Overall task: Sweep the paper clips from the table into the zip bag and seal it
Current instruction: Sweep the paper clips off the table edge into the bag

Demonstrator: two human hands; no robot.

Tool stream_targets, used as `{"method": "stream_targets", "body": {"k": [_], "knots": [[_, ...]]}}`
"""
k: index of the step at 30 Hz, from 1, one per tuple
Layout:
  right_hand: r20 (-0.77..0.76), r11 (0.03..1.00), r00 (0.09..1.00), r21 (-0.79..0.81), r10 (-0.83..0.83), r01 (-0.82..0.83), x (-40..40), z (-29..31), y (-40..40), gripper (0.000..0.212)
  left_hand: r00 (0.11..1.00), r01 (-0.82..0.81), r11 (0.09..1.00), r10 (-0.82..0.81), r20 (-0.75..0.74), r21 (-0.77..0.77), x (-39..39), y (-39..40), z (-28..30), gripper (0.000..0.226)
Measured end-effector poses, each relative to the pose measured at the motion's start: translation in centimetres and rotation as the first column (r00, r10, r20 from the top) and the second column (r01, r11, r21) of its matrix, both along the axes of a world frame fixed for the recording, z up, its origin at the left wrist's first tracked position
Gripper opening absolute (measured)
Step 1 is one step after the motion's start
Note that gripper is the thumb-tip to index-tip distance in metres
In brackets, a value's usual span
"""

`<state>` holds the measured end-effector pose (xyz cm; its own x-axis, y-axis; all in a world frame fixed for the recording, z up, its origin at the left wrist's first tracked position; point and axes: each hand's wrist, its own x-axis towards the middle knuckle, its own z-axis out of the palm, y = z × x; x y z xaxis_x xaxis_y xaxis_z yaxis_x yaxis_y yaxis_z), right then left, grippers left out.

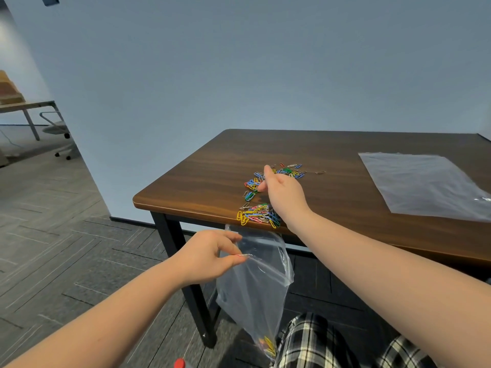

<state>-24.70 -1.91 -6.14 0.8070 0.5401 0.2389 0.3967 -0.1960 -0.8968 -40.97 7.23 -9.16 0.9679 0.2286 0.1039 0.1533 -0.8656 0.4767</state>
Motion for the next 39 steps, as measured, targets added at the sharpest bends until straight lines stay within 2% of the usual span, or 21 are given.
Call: {"method": "stream_targets", "body": {"k": [5,9,30,36,39], "knots": [[-0.111,0.998,0.994,0.066,-0.016,0.023,-0.8,-0.5,0.0,0.063,1.0,0.008,1.0,-0.008,-0.02,-0.007,-0.2,0.0,0.3,0.016],[-0.163,0.998,0.986,0.054,0.02,-0.012,-1.1,-0.2,0.6,0.065,1.0,0.01,1.0,-0.01,-0.028,0.001,-0.2,0.1,0.6,0.016],[-0.102,0.996,0.992,0.065,0.069,-0.062,-2.9,-0.7,1.6,0.068,0.999,0.005,1.0,-0.005,-0.048,0.0,-0.4,0.2,1.1,0.015],[-0.191,0.993,0.978,0.098,0.079,-0.061,-2.3,-0.9,1.8,0.067,0.999,0.015,1.0,-0.015,-0.043,0.0,-0.5,0.5,0.8,0.017],[-0.258,0.985,0.962,0.166,0.086,-0.044,-1.9,-1.4,2.2,0.067,0.999,0.023,1.0,-0.023,-0.045,-0.001,-0.5,0.6,0.7,0.016]]}}
